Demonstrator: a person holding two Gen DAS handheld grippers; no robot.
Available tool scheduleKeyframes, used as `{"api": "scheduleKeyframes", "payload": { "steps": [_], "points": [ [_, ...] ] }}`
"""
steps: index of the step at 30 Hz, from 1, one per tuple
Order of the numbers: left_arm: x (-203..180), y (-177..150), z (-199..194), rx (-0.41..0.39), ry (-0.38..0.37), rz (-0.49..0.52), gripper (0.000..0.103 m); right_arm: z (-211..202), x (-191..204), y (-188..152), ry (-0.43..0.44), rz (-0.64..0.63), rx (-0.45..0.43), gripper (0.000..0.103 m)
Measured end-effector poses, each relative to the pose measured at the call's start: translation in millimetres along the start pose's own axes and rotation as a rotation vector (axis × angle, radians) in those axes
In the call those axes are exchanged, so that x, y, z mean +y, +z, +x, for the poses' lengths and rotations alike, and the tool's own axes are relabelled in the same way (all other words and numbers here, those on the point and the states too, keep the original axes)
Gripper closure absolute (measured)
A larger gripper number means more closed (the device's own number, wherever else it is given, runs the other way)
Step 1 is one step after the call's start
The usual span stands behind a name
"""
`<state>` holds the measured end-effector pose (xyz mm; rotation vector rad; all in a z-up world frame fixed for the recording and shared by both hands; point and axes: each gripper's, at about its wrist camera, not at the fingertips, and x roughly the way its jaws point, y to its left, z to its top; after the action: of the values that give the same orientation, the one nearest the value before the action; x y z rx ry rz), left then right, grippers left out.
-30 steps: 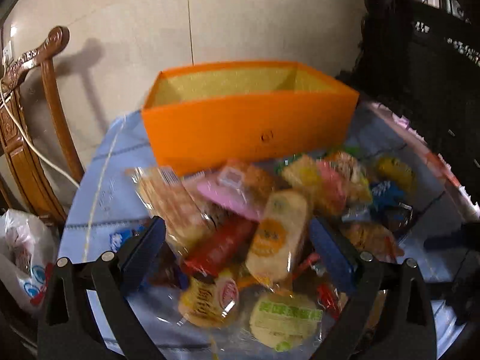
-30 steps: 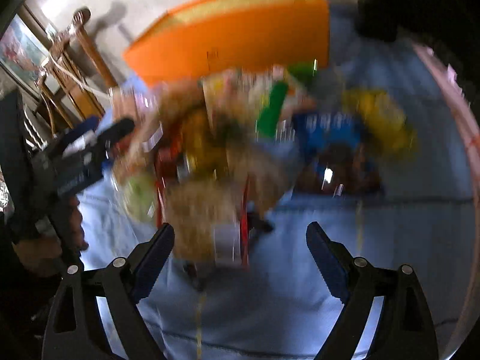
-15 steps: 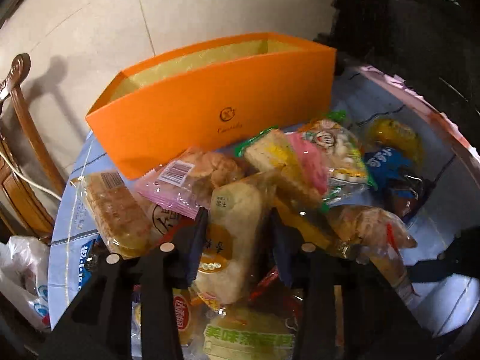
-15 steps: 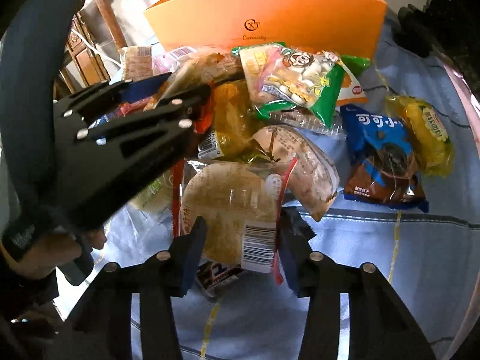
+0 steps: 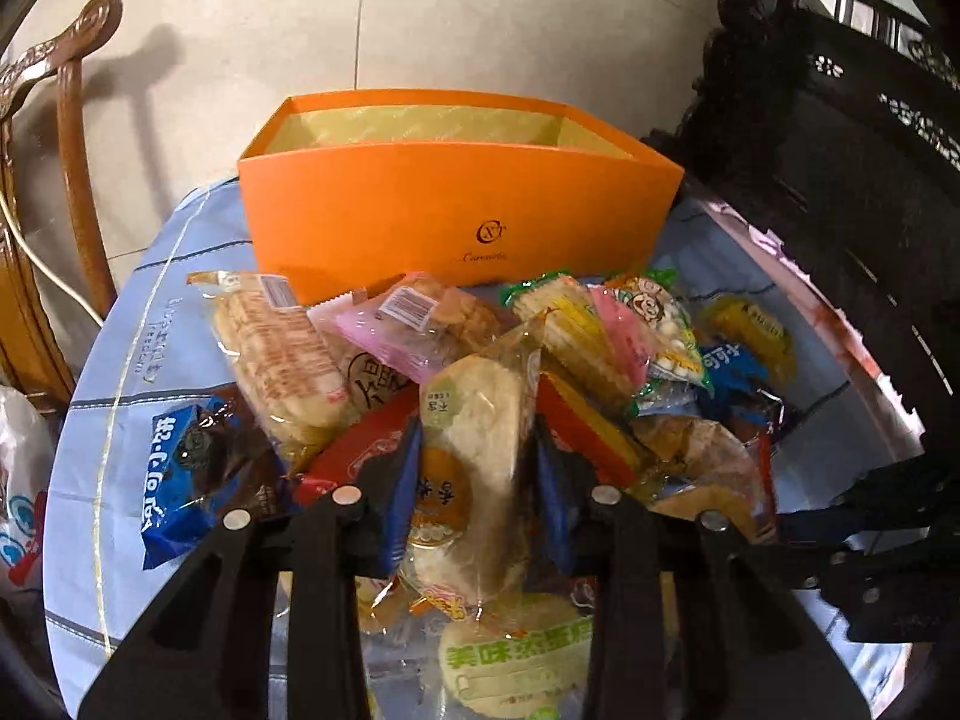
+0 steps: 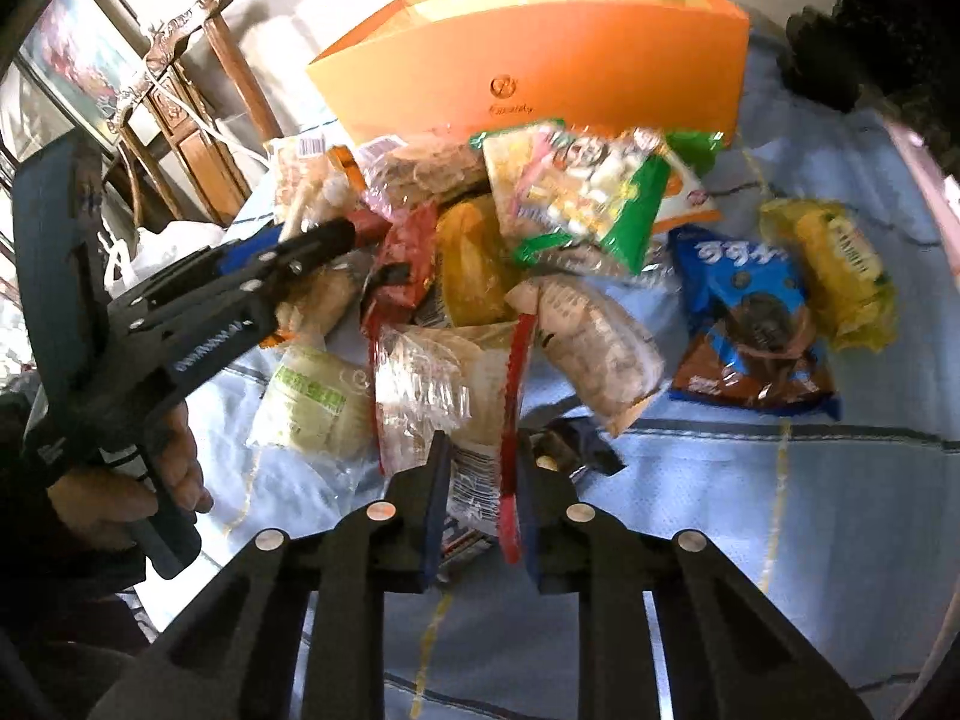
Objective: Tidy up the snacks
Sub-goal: 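Grasp a red-edged snack with the right tool while the left tool grasps a cake pack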
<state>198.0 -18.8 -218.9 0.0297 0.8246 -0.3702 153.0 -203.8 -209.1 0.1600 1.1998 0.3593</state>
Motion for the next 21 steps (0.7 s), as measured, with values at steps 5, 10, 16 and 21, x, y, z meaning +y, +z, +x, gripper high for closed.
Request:
{"api": "scheduleKeyframes", "payload": {
  "steps": [5,10,16,21],
  "points": [
    [3,2,-9,-0.014,-0.010,-0.016,0.069,17,2,2,0.076,0.050,0.023,0.040],
    [6,5,-18,-0.015,-0.019,-0.021,0.069,37,7,7,0.044,0.052,0.037,0.063],
    [19,7,-33,-0.031,-0.018,-0.068,0.069,4,13,5,0.080,0.022,-0.016,0.084],
    [23,11,-56,-0.070,-0.032,-0.073,0.069,-32,20,3,0.132,-0.019,-0.069,0.090]
  ]
}}
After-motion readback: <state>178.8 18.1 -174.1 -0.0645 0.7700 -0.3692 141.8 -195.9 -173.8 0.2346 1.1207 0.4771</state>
